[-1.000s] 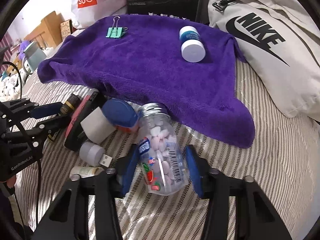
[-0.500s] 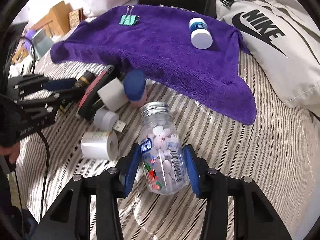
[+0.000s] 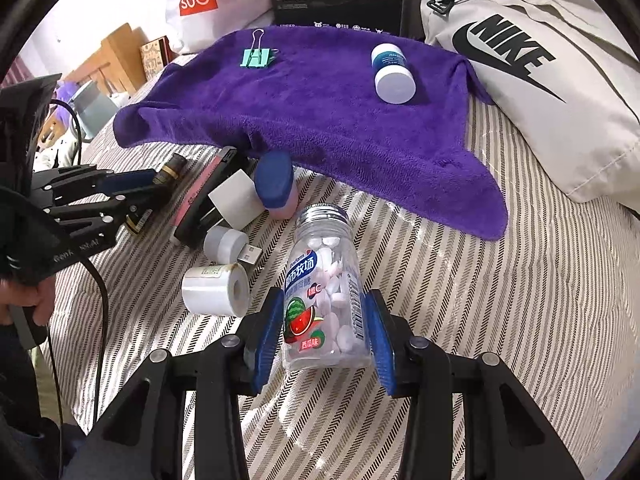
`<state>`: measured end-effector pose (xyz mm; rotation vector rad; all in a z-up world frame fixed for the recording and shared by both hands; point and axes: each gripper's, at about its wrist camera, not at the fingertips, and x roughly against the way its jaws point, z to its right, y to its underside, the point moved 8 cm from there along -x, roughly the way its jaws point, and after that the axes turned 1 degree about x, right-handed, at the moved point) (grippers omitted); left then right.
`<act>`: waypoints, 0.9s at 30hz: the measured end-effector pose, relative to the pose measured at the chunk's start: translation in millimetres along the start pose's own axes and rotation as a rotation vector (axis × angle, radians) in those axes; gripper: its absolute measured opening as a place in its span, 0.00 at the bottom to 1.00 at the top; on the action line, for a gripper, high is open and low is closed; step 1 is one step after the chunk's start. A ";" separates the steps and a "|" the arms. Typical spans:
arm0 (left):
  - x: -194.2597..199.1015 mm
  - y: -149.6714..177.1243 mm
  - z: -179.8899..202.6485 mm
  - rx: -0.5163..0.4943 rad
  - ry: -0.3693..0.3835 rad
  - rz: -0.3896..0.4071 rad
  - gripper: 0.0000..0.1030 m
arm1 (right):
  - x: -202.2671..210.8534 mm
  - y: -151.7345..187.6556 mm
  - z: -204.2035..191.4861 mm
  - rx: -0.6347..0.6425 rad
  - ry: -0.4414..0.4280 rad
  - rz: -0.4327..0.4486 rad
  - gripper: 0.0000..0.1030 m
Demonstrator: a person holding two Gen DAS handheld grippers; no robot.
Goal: Organize rigid objects
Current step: 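Lift the Grand Reserve box with the left tool while the right tool lifts the pill bottle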
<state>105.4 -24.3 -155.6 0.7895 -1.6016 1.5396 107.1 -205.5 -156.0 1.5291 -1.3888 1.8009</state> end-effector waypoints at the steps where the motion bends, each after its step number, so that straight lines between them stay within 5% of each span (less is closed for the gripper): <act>1: 2.1 -0.3 -3.1 0.006 -0.002 0.002 0.23 | -0.3 1.1 0.4 0.001 -0.003 -0.005 0.40; 11: -5.4 2.5 1.8 -0.008 0.001 -0.025 0.23 | -13.8 0.5 -11.6 0.081 0.050 -0.023 0.41; 27: 12.7 -3.3 -18.9 0.022 -0.008 0.005 0.23 | 1.9 2.1 1.0 0.003 -0.022 0.010 0.40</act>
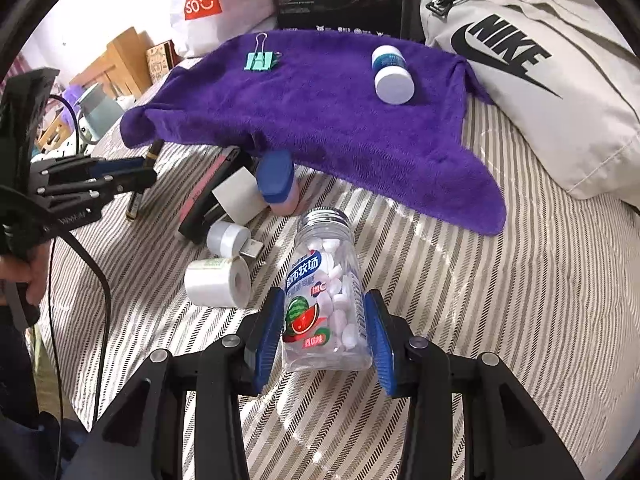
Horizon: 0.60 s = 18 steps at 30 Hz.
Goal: Organize rigid objects
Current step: 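Lift the Grand Reserve box with the left tool while the right tool lifts the pill bottle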
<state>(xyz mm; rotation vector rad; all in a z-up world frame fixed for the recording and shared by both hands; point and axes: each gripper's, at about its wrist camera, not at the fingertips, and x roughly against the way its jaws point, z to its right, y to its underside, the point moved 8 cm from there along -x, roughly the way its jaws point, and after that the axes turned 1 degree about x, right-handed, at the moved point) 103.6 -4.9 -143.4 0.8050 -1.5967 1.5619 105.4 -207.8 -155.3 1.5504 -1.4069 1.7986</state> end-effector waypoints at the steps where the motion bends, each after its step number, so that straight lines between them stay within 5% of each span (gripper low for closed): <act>1: 0.0 -0.1 -0.6 0.005 0.007 -0.001 0.23 | -4.1 1.6 -0.9 0.005 0.000 -0.015 0.40; 9: -3.5 2.1 4.0 -0.001 0.009 -0.013 0.23 | -12.8 0.3 -9.4 0.078 0.059 -0.027 0.40; 18: 0.7 0.4 1.0 0.006 0.005 -0.002 0.23 | -0.7 -2.1 -2.5 0.042 0.029 0.004 0.40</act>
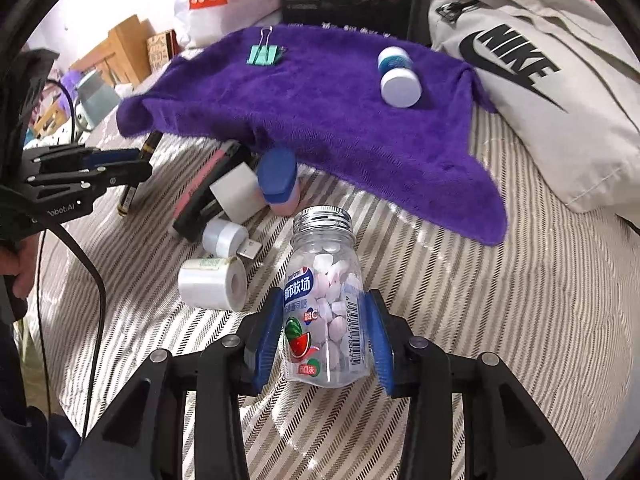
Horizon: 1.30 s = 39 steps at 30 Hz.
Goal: Organize rigid objects
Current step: 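Lift the Grand Reserve box with the left tool while the right tool lifts the pill bottle, then lower the box onto the towel and open the left tool while the right tool places the pill bottle there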
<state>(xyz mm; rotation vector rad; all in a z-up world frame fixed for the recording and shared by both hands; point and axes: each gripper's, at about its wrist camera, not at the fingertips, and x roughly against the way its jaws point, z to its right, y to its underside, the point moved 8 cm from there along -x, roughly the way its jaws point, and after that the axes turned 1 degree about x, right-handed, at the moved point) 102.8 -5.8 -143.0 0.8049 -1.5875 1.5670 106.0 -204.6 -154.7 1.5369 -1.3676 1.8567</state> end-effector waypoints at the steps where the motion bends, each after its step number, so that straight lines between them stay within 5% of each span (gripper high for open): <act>1: 2.3 -1.0 -1.3 0.001 -0.001 0.005 0.23 | 1.9 -0.3 -0.5 0.000 -0.006 0.003 0.40; 25: 10.7 -17.9 -20.4 0.057 0.046 0.031 0.22 | 19.7 -54.0 1.5 -0.015 -0.053 0.070 0.40; 39: -29.4 -15.9 -9.9 0.034 0.042 -0.030 0.22 | 13.9 -49.5 2.9 -0.022 -0.053 0.051 0.40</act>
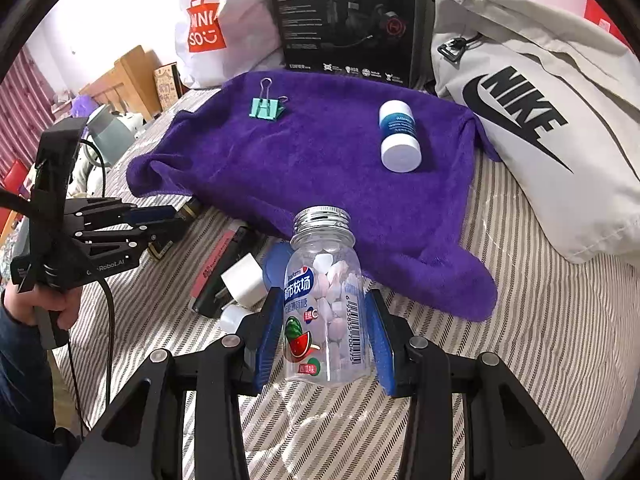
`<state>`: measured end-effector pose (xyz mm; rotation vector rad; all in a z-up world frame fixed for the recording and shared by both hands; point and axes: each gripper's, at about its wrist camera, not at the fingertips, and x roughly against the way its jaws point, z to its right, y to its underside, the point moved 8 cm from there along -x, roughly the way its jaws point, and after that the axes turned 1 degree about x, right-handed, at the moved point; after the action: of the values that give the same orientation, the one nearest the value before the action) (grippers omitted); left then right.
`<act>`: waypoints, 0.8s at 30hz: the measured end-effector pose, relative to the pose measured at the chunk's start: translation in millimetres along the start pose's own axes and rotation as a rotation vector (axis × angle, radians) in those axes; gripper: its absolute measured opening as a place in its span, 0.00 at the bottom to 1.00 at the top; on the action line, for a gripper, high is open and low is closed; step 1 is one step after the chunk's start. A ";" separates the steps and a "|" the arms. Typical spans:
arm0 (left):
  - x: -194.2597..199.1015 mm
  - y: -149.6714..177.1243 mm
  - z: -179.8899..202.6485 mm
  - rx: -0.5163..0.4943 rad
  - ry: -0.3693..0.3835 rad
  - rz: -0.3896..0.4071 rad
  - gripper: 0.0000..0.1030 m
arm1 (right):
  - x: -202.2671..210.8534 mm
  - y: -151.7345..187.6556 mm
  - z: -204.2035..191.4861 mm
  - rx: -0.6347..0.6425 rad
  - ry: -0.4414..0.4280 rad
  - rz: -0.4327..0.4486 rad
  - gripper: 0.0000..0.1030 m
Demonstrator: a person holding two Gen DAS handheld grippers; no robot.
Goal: Organize rigid objects
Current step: 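Lower the box onto the towel and open the left tool while the right tool places the pill bottle there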
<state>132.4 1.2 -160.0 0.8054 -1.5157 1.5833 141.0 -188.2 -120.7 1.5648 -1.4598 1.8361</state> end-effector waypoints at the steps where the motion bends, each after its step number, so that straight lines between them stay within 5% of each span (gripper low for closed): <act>1: -1.0 -0.2 0.5 -0.004 -0.005 -0.001 0.23 | -0.1 0.3 0.5 0.000 0.003 -0.001 0.40; 6: -4.9 1.2 5.5 -0.054 -0.054 0.003 0.23 | 0.6 -0.7 -0.3 0.002 -0.002 0.002 0.40; 24: 43.7 -21.4 -5.8 -0.024 -0.014 0.062 0.22 | -0.9 -32.2 2.2 0.002 -0.021 0.033 0.40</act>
<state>129.9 11.3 -112.1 0.7645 -1.5809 1.6046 167.2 -175.9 -106.3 1.5745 -1.5020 1.8448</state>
